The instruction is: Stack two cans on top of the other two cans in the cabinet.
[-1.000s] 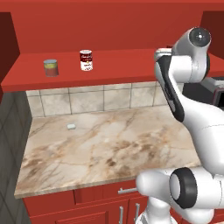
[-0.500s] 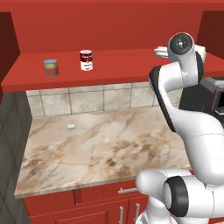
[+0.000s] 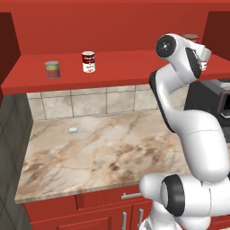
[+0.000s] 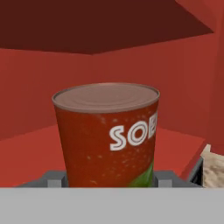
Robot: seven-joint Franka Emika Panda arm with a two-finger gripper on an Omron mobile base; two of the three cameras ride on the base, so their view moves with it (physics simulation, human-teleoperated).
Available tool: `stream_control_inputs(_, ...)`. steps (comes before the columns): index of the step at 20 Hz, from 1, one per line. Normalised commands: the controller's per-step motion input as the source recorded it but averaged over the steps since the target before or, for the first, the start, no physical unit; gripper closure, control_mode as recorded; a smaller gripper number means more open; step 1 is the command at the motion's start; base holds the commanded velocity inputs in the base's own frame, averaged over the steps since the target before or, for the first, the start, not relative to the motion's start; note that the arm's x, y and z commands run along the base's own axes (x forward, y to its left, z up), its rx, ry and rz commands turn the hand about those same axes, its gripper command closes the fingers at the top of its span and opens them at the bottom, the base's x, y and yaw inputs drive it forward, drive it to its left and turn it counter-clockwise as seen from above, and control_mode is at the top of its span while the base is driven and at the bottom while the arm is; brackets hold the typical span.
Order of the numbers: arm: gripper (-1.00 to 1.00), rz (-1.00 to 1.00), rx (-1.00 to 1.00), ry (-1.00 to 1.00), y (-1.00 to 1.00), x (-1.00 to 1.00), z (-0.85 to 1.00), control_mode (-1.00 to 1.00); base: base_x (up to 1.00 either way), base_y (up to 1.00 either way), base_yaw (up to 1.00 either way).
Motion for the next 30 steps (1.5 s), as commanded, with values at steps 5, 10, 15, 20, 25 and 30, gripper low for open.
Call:
stream_control_inputs(5, 1.00, -0.14, -0.05, 0.00, -0.25, -0.04, 0.20, -1.00, 0.00, 0.00, 0.00)
stream_control_inputs(10, 1.00, -0.07, -0.03, 0.00, -0.32, -0.13, 0.07, -1.00, 0.00, 0.00, 0.00)
stream_control_inputs(15, 1.00, -0.02, 0.00, 0.00, -0.32, -0.20, 0.05, -1.00, 0.00, 0.00, 0.00)
stream_control_inputs(20, 1.00, 0.00, 0.00, 0.00, -0.29, -0.16, 0.02, -1.00, 0.00, 0.00, 0.00)
stream_control_inputs(25, 1.00, 0.00, 0.00, 0.00, -0.19, -0.05, 0.00, -1.00, 0.00, 0.00, 0.00)
stream_control_inputs(30, 1.00, 0.04, 0.00, 0.03, -0.11, 0.02, 0.00, -1.00, 0.00, 0.00, 0.00)
